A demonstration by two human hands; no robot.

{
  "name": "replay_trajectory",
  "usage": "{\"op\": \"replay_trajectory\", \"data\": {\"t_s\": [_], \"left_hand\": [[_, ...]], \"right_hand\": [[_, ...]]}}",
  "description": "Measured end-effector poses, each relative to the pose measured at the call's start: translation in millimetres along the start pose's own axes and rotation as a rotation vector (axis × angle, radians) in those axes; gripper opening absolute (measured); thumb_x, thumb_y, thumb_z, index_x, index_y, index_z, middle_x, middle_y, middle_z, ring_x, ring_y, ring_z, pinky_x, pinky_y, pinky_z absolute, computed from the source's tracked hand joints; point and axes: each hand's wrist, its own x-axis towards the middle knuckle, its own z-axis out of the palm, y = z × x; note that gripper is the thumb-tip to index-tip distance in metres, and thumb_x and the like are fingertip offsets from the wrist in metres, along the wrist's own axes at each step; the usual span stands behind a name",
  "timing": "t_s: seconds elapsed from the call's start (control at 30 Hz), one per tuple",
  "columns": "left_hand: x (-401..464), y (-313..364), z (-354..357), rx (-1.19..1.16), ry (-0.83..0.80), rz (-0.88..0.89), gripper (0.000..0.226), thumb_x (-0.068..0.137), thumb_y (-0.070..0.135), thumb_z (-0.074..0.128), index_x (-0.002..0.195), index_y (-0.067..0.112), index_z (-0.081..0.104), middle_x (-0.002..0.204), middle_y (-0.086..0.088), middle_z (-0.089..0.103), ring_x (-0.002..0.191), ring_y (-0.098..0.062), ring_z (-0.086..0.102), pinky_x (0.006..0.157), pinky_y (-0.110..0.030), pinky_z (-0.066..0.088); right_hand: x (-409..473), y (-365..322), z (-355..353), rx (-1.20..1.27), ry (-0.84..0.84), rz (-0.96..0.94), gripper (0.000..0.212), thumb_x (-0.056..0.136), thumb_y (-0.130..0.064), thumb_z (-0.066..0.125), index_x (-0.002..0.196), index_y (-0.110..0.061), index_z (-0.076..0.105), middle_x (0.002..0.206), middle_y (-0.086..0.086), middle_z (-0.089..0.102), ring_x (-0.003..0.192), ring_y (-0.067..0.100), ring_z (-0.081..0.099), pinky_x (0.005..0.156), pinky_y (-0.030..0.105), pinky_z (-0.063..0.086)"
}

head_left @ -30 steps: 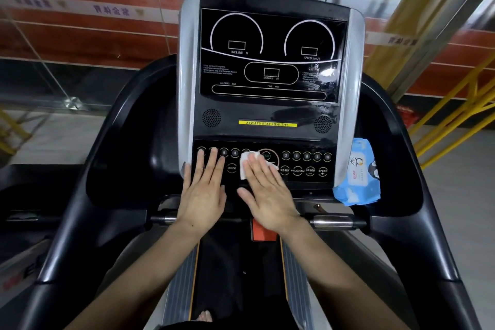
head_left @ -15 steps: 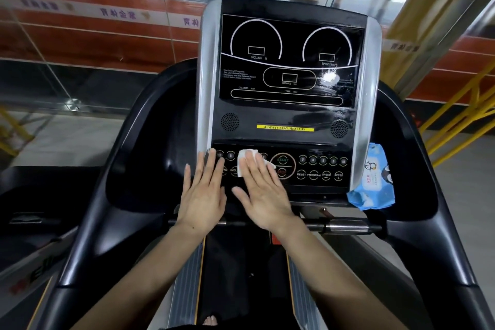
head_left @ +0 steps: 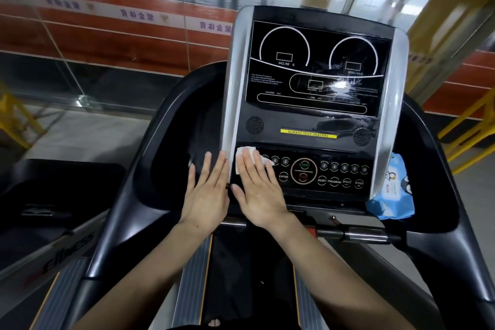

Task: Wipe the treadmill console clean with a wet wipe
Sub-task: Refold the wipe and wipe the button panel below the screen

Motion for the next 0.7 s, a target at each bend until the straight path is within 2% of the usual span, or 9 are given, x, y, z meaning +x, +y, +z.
{"op": "replay_trajectory", "data": {"t_s": [0.07,0.17,0.27,0.37,0.47,0.53,0.63,0.7], "left_hand": [[0.5,-2.5,-1.0,0.017,-0.007,0.011,0.078,0.101,0.028,0.049,0.165,0.014,0.006,0.174,0.001,-0.009,0.16,-0.03,-0.012,0.127,-0.062,0.011],[-0.1,-5.9,-2.9,0.026,-0.03,0.023,0.08,0.101,0.027,0.047,0.165,0.015,0.001,0.173,0.003,-0.016,0.159,-0.03,-0.017,0.127,-0.061,0.008],[-2.5,-10.7,-3.4,0.029,-0.028,0.02,0.081,0.099,0.023,0.048,0.165,0.016,0.001,0.174,0.003,-0.014,0.159,-0.031,-0.017,0.128,-0.061,0.007],[-5.2,-13.6,-2.8,0.037,-0.049,0.021,0.083,0.099,0.021,0.047,0.165,0.017,-0.003,0.174,0.002,-0.015,0.158,-0.031,-0.019,0.128,-0.059,0.003],[-4.5,-12.2,-3.2,0.009,-0.052,0.015,0.082,0.1,0.019,0.046,0.165,0.017,-0.005,0.173,0.002,-0.015,0.158,-0.03,-0.02,0.129,-0.058,0.003],[-4.8,-10.8,-1.6,0.001,-0.048,0.008,0.082,0.101,0.018,0.046,0.165,0.017,-0.006,0.173,0.002,-0.018,0.158,-0.03,-0.021,0.129,-0.057,0.001],[-4.8,-10.4,-1.6,-0.012,-0.059,0.002,0.083,0.1,0.016,0.044,0.164,0.017,-0.008,0.172,0.004,-0.02,0.157,-0.031,-0.022,0.129,-0.057,0.001],[-6.1,-11.4,-1.3,-0.013,-0.05,-0.003,0.083,0.1,0.015,0.045,0.165,0.018,-0.007,0.173,0.004,-0.019,0.157,-0.031,-0.022,0.129,-0.057,0.002]], "right_hand": [[-9.4,18.7,-3.3,-0.02,0.004,-0.006,0.069,0.11,-0.048,0.023,0.166,-0.019,-0.004,0.174,-0.003,-0.012,0.159,0.016,-0.017,0.131,0.047,0.007],[-32.0,47.1,-7.8,0.009,0.008,0.121,0.068,0.112,-0.046,0.024,0.165,-0.023,-0.012,0.173,-0.005,-0.018,0.159,0.015,-0.02,0.131,0.046,0.003],[-27.3,33.7,-3.0,0.041,0.033,0.21,0.072,0.11,-0.044,0.027,0.165,-0.02,-0.013,0.172,-0.002,-0.022,0.158,0.018,-0.023,0.131,0.047,-0.002],[-12.1,2.0,4.7,0.028,0.027,0.091,0.074,0.109,-0.042,0.032,0.165,-0.018,-0.009,0.174,-0.001,-0.016,0.159,0.021,-0.02,0.13,0.047,-0.004],[-14.7,-8.0,15.0,-0.044,-0.006,-0.042,0.07,0.109,-0.042,0.031,0.166,-0.015,0.002,0.175,0.002,-0.008,0.161,0.021,-0.013,0.13,0.051,0.009],[-27.1,6.4,15.6,-0.066,-0.034,-0.059,0.069,0.11,-0.043,0.03,0.166,-0.017,0.001,0.175,0.0,-0.008,0.161,0.018,-0.011,0.13,0.049,0.013],[-56.9,35.7,11.4,-0.119,-0.048,0.046,0.071,0.108,-0.046,0.028,0.166,-0.017,-0.001,0.175,0.0,-0.007,0.161,0.018,-0.01,0.129,0.048,0.015],[-68.7,42.5,10.7,-0.125,-0.051,0.168,0.073,0.108,-0.049,0.025,0.166,-0.017,-0.003,0.174,0.001,-0.01,0.161,0.019,-0.012,0.131,0.046,0.011]]}}
